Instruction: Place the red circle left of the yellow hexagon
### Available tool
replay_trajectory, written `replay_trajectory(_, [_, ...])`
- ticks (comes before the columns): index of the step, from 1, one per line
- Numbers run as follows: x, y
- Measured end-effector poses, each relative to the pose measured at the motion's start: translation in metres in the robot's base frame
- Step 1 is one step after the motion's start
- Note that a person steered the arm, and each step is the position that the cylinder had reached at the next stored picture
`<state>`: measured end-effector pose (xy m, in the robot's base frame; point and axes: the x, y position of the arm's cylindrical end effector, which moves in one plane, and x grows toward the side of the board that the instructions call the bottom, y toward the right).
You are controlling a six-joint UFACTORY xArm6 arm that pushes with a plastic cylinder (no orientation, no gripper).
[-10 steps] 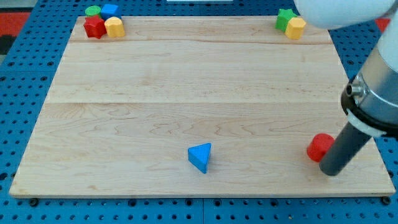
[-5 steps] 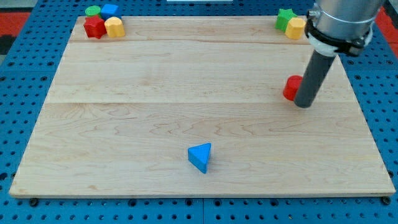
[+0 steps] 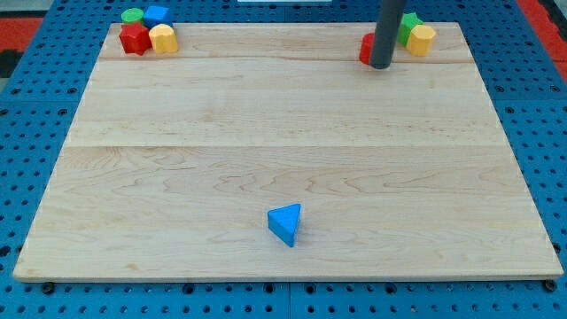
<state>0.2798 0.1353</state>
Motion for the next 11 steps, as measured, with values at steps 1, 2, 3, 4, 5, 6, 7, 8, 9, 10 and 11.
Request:
replay_trajectory(1, [0.012, -0.024])
replay_trajectory(2, [0.005, -0.035])
replay_trajectory(3, [-0.029, -0.035])
replay_trajectory(4, [-0.036, -0.033])
replay_trajectory(5, [-0.037, -0.024])
replay_trajectory(6, [-0.038, -0.031])
replay_trajectory(7, [-0.03, -0.048])
replay_trajectory(8, [-0.025, -0.047])
replay_trajectory(9, [-0.025, -0.034])
replay_trajectory(10, [-0.023, -0.006])
replay_trajectory(11, [-0.023, 0.0])
